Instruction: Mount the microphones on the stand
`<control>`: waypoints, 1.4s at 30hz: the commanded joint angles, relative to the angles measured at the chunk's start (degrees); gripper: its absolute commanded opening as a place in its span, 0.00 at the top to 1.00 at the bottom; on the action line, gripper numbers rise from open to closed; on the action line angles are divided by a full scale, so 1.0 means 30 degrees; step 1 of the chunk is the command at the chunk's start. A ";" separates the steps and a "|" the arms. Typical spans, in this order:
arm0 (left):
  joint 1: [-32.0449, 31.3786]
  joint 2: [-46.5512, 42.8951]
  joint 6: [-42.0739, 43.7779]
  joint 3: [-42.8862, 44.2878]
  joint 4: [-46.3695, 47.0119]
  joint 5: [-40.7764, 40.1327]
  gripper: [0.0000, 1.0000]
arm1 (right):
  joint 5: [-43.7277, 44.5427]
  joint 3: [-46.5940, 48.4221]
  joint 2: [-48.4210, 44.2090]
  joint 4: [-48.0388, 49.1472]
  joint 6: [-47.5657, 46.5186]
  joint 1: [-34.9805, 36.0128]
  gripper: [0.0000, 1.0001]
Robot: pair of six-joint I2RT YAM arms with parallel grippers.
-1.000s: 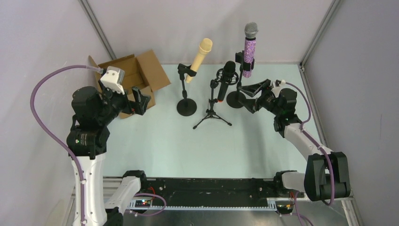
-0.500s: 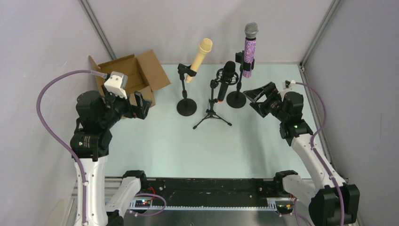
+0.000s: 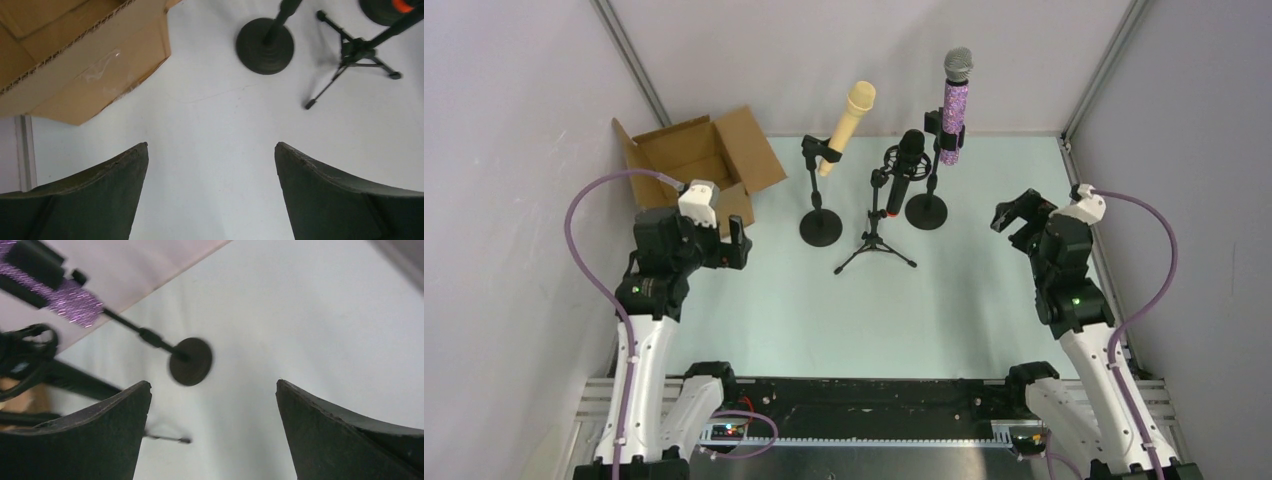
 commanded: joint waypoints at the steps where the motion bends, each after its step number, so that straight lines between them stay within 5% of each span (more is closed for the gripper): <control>1: 0.0327 -0.0056 -0.0455 -0.1277 0.2851 -0.2263 0.00 | 0.5156 0.0451 0.0632 -0.0210 -0.3883 -0.0288 0.00; 6: 0.0337 0.0413 -0.2457 -0.1855 0.4025 -0.4534 0.00 | 0.5741 -0.1262 0.1548 0.1675 -0.5553 -0.1548 0.00; 13: 0.0335 -0.0139 -0.2500 -0.4811 0.7109 -0.6073 0.00 | 0.6371 -0.6985 0.0214 0.9561 -0.6264 -0.2209 0.00; 29: 0.0336 -0.0719 -0.1349 -1.5749 2.4601 -0.8020 0.00 | 0.7424 -0.9383 0.4275 1.5599 -0.4234 -0.2179 0.01; 42: 0.0330 0.4548 -0.1899 -1.6568 3.2864 -0.6913 0.00 | 0.6181 -1.1344 0.6719 2.1369 -0.5351 -0.2718 0.01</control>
